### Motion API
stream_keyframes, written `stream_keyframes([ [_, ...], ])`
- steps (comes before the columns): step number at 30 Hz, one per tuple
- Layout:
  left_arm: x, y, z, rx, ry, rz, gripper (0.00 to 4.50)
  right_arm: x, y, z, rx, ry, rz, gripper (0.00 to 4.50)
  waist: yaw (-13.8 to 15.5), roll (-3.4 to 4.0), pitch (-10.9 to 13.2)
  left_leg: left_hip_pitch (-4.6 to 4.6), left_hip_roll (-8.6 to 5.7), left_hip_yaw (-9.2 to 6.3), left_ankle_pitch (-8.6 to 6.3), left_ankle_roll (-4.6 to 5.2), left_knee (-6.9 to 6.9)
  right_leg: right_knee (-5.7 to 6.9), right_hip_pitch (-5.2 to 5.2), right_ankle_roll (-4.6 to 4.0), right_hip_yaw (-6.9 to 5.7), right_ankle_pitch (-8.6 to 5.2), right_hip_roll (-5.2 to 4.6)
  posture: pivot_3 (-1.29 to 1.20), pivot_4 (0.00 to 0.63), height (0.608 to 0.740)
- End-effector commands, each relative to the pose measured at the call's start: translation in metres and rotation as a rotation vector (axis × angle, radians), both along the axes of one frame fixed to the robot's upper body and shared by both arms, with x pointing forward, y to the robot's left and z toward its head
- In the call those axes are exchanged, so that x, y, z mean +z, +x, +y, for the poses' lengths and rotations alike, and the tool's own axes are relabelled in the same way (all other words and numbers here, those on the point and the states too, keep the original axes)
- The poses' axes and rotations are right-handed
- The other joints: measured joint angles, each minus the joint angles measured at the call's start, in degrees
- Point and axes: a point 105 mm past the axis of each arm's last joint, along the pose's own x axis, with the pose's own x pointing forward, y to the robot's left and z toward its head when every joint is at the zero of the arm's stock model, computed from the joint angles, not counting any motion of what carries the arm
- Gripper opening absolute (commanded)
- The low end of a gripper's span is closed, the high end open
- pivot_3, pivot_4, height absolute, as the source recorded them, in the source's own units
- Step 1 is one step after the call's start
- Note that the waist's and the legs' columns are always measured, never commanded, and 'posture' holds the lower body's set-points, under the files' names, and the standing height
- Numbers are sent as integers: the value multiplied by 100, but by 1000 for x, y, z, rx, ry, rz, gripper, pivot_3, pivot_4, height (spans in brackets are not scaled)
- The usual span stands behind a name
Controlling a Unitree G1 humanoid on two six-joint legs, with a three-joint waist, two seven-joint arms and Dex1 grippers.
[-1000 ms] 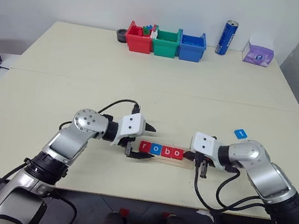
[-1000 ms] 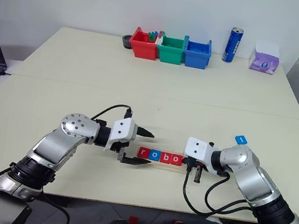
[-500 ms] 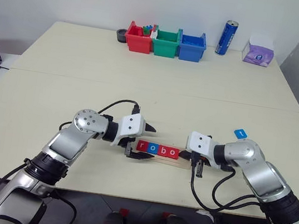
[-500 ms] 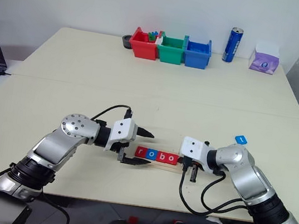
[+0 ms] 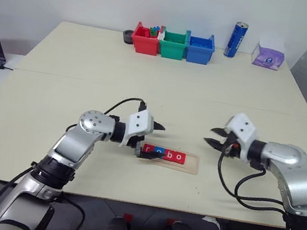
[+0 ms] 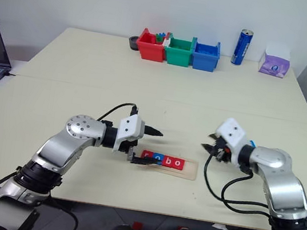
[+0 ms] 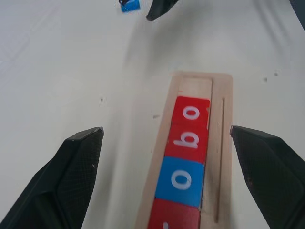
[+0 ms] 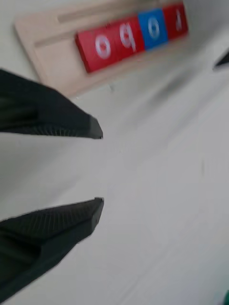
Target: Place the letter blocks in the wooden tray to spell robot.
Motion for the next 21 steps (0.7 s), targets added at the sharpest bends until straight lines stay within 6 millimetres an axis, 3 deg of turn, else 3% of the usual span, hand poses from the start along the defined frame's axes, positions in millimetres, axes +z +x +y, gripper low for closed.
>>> stream_keyframes([
  [1,20,3,-10,5,-41,-51,4500,14,1,-27,-159,22,-76,3425,-3,0,0,0,0,1,0,0,0,0,0,0,2,0,0,0,150,740],
  [4,25,4,-24,3,-53,-44,4500,14,-1,-45,-266,94,-82,4460,-17,1,0,3,1,0,0,0,-2,0,0,0,1,0,3,0,150,740],
  [7,28,8,-39,6,-52,-52,4500,10,7,-61,-374,100,-86,4460,-50,1,0,4,2,0,0,0,-3,3,0,0,3,0,5,0,150,740],
  [21,43,33,-93,40,-80,-77,4500,-13,47,-87,-438,103,105,4460,-67,3,-1,4,-3,6,0,1,-5,-1,-1,-1,8,0,4,0,150,740],
])
